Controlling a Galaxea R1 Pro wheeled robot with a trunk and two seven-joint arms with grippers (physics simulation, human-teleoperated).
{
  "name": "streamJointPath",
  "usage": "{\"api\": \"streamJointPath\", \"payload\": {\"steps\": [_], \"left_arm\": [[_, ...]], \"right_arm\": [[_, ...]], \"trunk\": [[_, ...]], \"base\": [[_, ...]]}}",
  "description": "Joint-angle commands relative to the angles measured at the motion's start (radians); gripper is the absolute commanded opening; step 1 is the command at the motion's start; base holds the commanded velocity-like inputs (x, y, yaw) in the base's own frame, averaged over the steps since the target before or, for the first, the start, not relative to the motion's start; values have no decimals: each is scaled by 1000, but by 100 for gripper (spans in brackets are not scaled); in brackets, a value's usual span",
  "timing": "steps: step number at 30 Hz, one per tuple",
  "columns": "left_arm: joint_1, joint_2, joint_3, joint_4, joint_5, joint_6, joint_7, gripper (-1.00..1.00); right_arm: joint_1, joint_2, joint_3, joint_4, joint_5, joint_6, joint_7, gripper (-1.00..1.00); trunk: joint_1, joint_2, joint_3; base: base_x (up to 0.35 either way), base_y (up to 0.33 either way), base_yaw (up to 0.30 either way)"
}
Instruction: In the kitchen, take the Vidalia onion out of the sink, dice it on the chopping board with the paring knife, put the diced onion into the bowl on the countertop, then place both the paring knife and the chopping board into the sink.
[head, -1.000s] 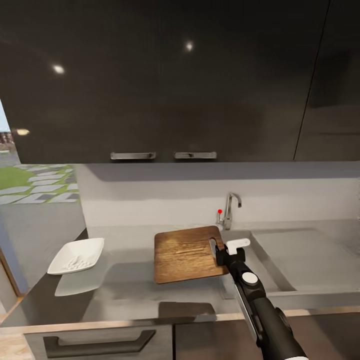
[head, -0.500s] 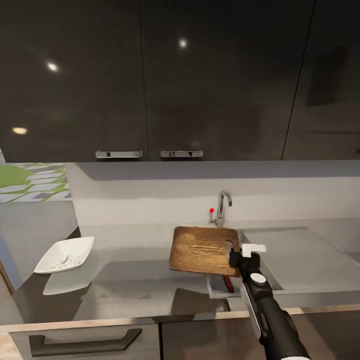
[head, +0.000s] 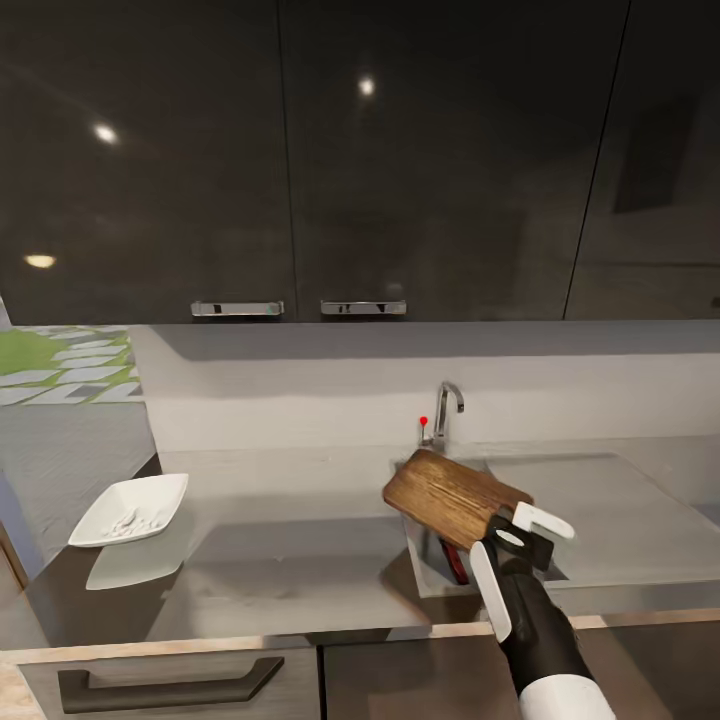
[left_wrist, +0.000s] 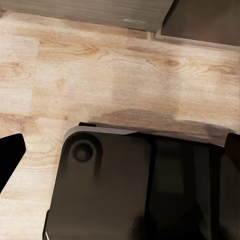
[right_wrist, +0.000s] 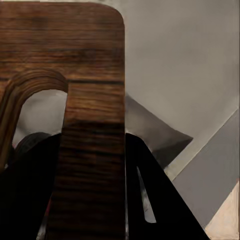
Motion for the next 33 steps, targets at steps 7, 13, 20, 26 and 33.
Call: {"api": "streamJointPath", "payload": {"steps": [7, 13, 20, 26, 33], "left_arm": [[1, 0, -3, -1, 9, -2, 4, 100], [1, 0, -3, -1, 9, -1, 4, 100], [1, 0, -3, -2, 9, -1, 4, 100], [1, 0, -3, -2, 9, 0, 4, 100], [1, 0, -3, -2, 9, 0, 4, 100]], "right_arm": [[-184, 0, -2, 230, 7, 19, -68, -100], [-278, -4, -5, 348, -115, 7, -165, -100], [-292, -4, -8, 418, -238, -178, -349, -100], [-293, 1, -3, 455, -353, -318, -406, -100], [-293, 2, -2, 457, -361, -360, -435, -100]], "trunk": [[0, -1, 0], [0, -1, 0], [0, -1, 0], [0, -1, 0], [0, -1, 0]], "base": [[0, 0, 0], [0, 0, 0], [0, 0, 0], [182, 15, 0], [272, 118, 0]]}}
